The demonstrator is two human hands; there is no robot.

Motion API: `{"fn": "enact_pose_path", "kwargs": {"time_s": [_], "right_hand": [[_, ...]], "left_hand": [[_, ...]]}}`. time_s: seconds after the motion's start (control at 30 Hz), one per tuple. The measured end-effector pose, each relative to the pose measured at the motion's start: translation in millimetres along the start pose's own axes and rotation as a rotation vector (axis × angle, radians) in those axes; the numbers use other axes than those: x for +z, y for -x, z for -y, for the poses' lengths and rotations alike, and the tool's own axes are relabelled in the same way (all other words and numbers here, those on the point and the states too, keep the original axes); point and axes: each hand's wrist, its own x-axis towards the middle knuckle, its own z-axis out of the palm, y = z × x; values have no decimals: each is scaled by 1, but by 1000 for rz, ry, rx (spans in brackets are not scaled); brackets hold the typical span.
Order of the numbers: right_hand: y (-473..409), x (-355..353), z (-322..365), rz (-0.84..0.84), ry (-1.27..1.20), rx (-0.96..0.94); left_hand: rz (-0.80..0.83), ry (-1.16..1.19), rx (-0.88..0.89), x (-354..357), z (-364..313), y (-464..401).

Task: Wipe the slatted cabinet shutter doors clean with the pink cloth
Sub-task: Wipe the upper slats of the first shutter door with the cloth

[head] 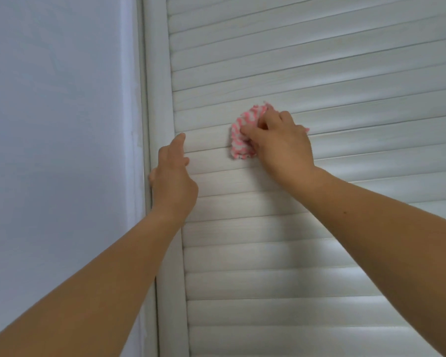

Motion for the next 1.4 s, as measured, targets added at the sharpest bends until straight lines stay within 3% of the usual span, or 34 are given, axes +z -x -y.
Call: {"fn": "enact_pose_path", "kwargs": {"time_s": [0.1, 0.43, 0.63, 0.83, 0.97, 1.2, 1.4], "right_hand": [[-2, 7, 28, -24, -42, 38], [58, 24, 32, -84, -11, -427], [42, 27, 64, -82, -70, -152], [65, 39, 72, -43, -14, -455], [71, 42, 96, -100, -67, -208], [130, 46, 93, -48, -74, -357], [139, 20, 40, -31, -25, -120]], "left_hand": [[25, 33, 10, -4, 9, -7], [193, -99, 188, -15, 25, -3], [331, -216, 282, -31, 25, -1], [437, -245, 299, -36, 17, 3], [396, -209, 310, -33, 26, -2], [374, -412, 322, -22, 22, 5], [398, -563, 285, -9, 13, 20]]}}
